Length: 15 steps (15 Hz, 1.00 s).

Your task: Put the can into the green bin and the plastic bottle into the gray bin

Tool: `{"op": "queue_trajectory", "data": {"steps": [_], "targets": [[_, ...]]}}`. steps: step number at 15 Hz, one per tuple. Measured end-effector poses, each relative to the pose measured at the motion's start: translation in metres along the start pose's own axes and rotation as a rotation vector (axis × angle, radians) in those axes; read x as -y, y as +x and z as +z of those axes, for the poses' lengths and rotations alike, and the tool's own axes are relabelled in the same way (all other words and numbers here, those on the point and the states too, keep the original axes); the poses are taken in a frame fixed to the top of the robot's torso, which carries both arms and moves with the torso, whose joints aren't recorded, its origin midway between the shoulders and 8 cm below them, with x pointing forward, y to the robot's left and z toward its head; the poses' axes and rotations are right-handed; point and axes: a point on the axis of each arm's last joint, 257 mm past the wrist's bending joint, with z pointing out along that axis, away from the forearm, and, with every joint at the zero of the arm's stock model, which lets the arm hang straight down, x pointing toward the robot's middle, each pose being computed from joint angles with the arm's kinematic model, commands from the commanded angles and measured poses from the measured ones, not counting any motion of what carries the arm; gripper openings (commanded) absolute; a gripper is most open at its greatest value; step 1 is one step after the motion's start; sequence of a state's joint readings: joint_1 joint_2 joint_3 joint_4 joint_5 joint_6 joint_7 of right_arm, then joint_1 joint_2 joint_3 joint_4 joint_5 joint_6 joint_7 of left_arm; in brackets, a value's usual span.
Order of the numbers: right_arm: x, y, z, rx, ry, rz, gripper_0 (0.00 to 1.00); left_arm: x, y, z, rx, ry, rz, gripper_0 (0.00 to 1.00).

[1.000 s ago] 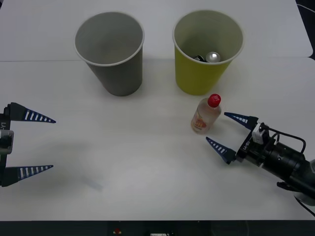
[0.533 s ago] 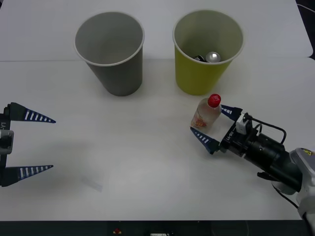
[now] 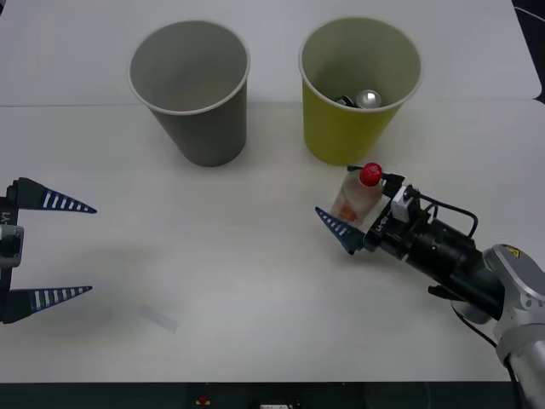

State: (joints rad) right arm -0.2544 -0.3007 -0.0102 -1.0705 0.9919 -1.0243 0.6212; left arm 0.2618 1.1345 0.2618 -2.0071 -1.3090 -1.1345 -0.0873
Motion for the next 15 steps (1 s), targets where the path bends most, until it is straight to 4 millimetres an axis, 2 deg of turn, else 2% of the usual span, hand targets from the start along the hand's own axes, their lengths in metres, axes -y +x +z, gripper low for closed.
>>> {"op": "queue_trajectory", "data": {"steps": [11, 13, 15], "targets": [[-0.007, 0.000, 0.002, -0.030, -0.036, 0.011, 0.00, 0.000, 0.000, 0.000, 0.000, 0.000, 0.000, 1.00], [-0.009, -0.003, -0.004, -0.069, -0.066, 0.013, 0.00, 0.000, 0.000, 0.000, 0.000, 0.000, 0.000, 1.00], [-0.013, -0.007, -0.019, -0.128, -0.087, 0.011, 0.00, 0.000, 0.000, 0.000, 0.000, 0.000, 0.000, 1.00]]}}
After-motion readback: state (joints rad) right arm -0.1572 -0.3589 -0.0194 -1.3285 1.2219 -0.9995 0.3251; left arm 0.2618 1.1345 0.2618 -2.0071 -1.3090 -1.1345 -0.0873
